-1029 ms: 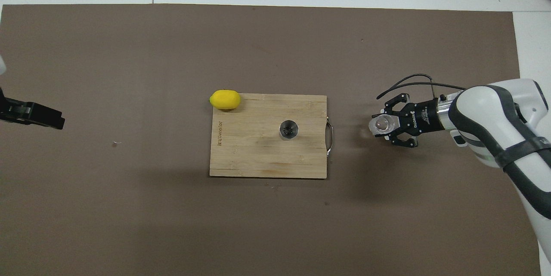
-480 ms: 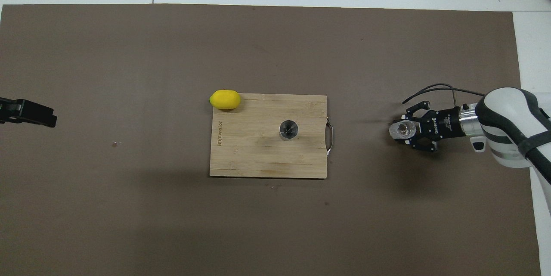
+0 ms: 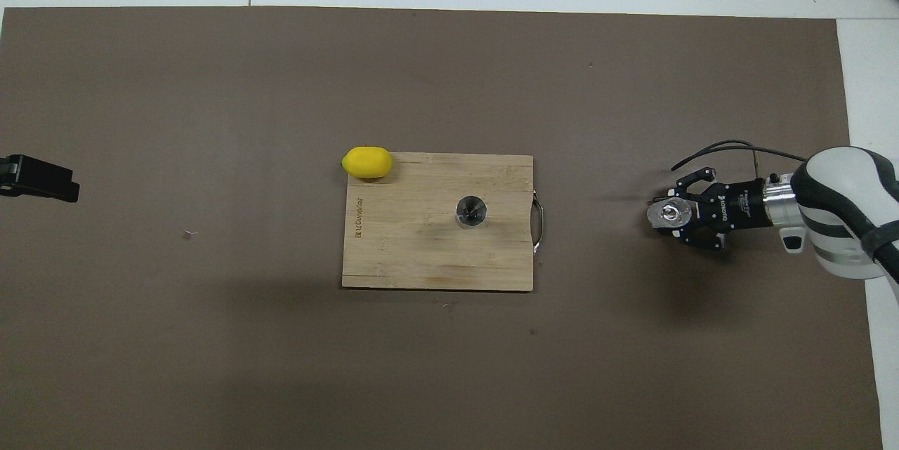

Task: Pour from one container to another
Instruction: 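Lower the glass cup onto the table and open the right gripper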

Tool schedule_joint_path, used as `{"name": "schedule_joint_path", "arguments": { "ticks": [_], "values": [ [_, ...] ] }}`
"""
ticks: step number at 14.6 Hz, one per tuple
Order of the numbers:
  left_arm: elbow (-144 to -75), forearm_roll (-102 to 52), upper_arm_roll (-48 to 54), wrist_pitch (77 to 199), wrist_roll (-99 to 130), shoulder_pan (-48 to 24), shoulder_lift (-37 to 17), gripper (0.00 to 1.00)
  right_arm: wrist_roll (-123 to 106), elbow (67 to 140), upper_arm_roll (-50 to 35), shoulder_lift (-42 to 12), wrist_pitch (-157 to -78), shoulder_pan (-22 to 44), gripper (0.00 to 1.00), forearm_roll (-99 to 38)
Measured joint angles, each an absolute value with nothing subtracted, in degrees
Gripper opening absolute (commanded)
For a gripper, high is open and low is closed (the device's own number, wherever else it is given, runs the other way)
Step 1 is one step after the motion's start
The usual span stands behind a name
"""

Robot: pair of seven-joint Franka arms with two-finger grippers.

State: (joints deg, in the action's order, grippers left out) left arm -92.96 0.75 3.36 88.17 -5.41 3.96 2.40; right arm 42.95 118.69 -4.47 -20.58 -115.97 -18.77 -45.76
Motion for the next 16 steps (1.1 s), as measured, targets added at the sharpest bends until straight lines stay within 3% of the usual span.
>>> {"name": "schedule_joint_path", "arguments": {
  "ticks": [6, 10, 16],
  "values": [
    [-89.3, 0.7, 4.8, 84.9, -4.5, 3.6, 1.6, 1.0, 43.0, 119.1, -4.0, -20.0, -117.2, -20.6, 1.0, -45.4],
    [-88.7, 0.7, 5.4, 84.9, -3.9, 2.9, 1.1, 1.0, 42.9, 119.1, -3.9, -16.6, -117.2, -23.2, 1.0, -36.9],
    [-88.1, 0.7, 5.4, 84.8, -3.5, 2.3, 1.0, 1.0, 39.7, 119.2, -4.9, -9.5, -116.9, -18.3, 1.0, -24.6]
  ]
}}
